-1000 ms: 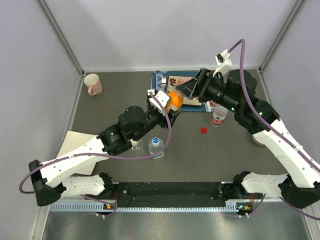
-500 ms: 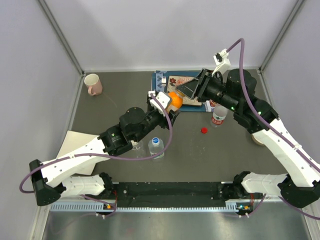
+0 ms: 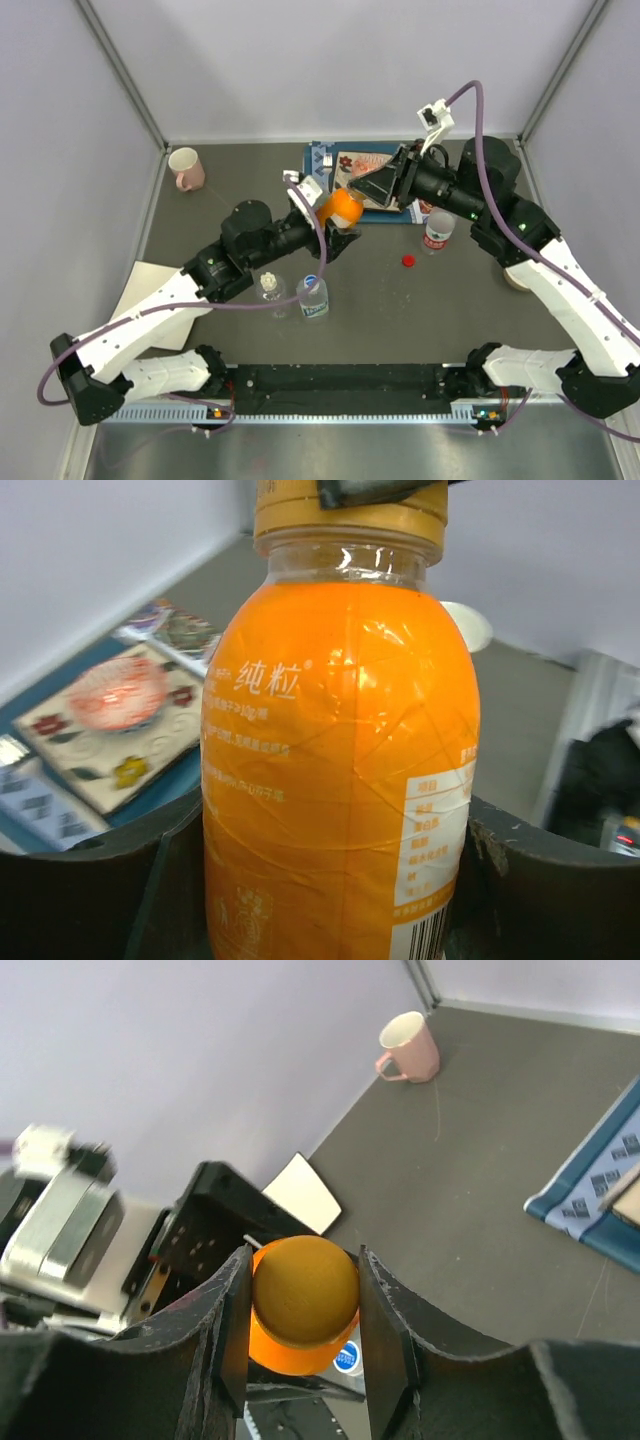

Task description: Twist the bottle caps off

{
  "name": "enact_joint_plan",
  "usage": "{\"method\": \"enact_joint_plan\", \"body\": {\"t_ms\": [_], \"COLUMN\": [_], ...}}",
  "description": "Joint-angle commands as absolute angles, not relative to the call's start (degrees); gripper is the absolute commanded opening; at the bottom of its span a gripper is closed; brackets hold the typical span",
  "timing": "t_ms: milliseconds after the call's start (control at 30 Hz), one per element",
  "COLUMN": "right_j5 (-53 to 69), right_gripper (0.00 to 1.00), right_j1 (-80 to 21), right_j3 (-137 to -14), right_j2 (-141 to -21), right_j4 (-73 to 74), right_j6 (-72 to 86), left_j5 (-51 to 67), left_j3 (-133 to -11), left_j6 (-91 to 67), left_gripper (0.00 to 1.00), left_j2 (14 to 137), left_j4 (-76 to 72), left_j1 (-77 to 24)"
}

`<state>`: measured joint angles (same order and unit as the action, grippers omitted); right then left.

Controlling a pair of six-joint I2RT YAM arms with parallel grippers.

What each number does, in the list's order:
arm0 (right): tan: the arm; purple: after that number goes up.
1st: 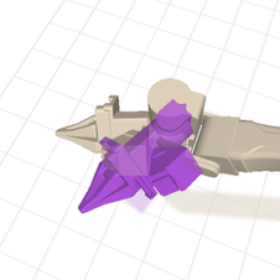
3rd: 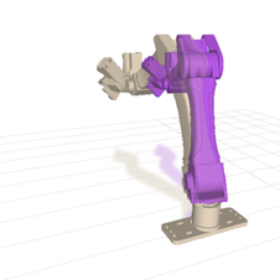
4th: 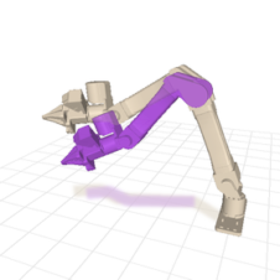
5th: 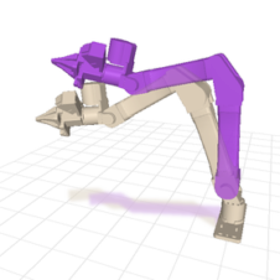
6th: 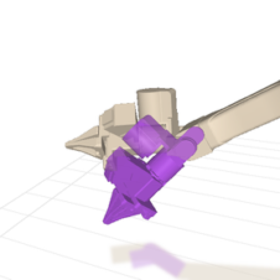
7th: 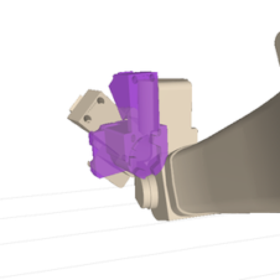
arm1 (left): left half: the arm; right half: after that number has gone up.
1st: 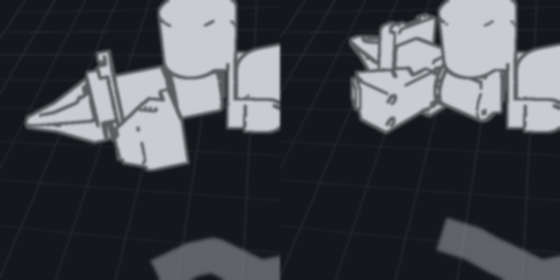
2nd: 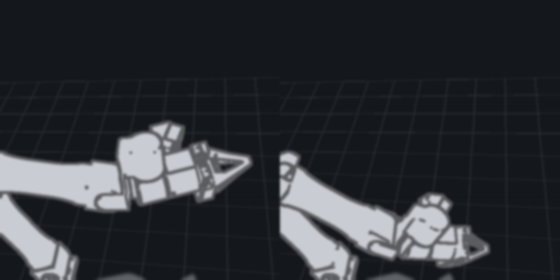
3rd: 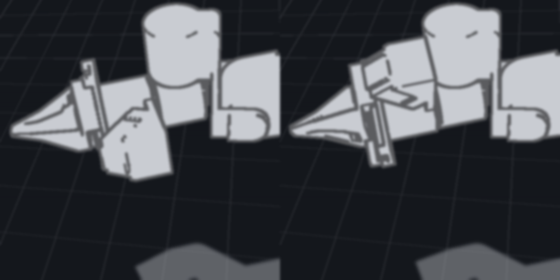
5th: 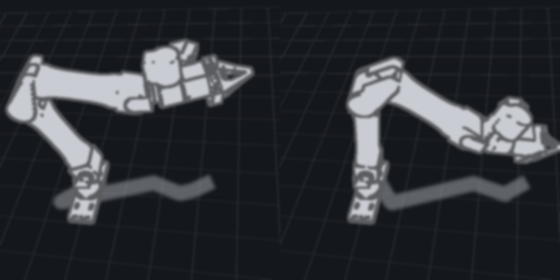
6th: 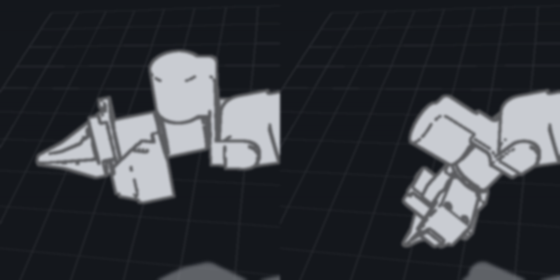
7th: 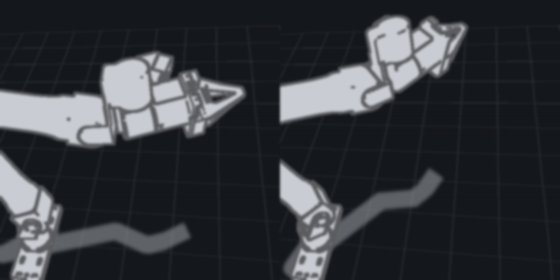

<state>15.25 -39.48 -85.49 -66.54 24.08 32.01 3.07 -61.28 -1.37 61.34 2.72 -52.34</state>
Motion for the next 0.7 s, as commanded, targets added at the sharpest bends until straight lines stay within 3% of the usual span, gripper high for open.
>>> {"method": "enact_joint_plan", "body": {"t_ms": [0, 167, 400, 667], "right_j5": [31.88, 39.71, 55.52, 65.99], "right_gripper": [0.0, 0.0, 0.0, 0.0], "right_j1": [-40.25, -40.17, -40.17, -40.17], "right_j3": [-85.6, -85.69, -79.47, -78.49], "right_j2": [-65.83, -65.04, -60.74, -58.89], "right_j4": [22.32, 21.97, 15.3, 19.05], "right_j6": [25.23, 18.57, 12.49, 1.44], "left_j5": [36.26, 55.59, 66.16, 72.33], "left_j3": [-64.69, -65.21, -64.87, -63.9], "left_j6": [-12.55, -24.33, -40.15, -56.05], "left_gripper": [0.34, 0.35, 0.36, 0.36], "left_j2": [60.12, 62.84, 66.44, 69.96], "left_j4": [-7.8, -15.45, -31.8, -49.88], "left_j1": [-46.86, -40.7, -38.85, -38.85]}}
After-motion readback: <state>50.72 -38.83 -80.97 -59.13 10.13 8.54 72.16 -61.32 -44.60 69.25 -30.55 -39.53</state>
